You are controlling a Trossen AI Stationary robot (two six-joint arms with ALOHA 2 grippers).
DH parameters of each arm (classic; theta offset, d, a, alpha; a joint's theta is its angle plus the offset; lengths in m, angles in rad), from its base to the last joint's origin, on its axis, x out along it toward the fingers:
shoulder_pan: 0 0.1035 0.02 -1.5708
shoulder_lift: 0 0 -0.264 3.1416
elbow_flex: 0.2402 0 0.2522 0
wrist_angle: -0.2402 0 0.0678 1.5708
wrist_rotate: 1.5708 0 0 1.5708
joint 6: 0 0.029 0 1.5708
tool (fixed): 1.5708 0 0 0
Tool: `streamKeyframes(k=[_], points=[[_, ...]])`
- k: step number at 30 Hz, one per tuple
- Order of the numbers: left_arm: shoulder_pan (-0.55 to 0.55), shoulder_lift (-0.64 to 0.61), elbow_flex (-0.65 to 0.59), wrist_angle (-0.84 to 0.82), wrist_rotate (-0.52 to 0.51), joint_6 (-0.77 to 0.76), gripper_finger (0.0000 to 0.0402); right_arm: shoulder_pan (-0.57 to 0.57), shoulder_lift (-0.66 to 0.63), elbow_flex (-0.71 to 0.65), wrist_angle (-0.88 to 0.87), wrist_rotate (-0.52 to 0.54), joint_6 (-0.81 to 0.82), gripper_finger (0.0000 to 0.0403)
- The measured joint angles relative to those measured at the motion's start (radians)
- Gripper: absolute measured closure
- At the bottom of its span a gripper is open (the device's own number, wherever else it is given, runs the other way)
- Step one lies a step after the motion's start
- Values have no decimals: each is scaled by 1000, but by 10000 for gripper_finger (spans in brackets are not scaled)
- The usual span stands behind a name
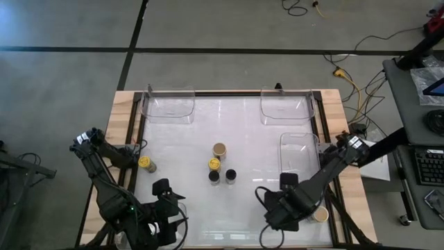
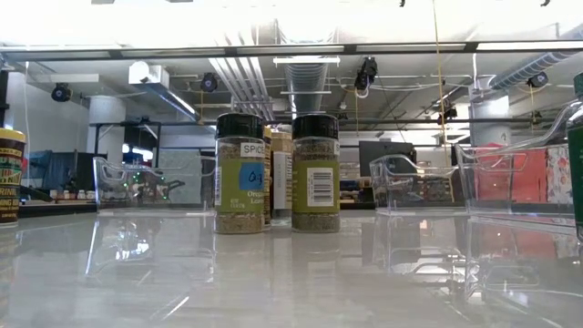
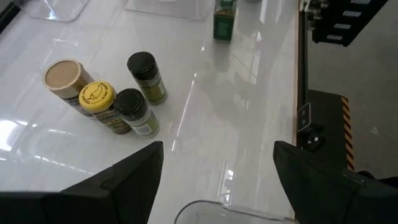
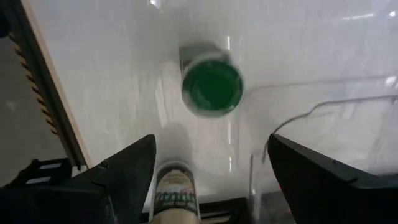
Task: Sort spices by type
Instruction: Put the green seasoning bottle into the bottom transparent bin
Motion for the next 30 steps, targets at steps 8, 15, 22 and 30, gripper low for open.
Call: streamKeyframes(k=[8,15,22,30], points=[[0,10,-4,19,-15,9,114,114,-49,-196,210,49,77,144],[2,31,-4,20,-51,26,114,157,-38,-295,262,117,84,186],[10,35,-5,19,-89,31,114,154,-38,-300,293,213,29,203],[11,35,-5,19,-105,31,114,144,-38,-336,341,232,10,208]])
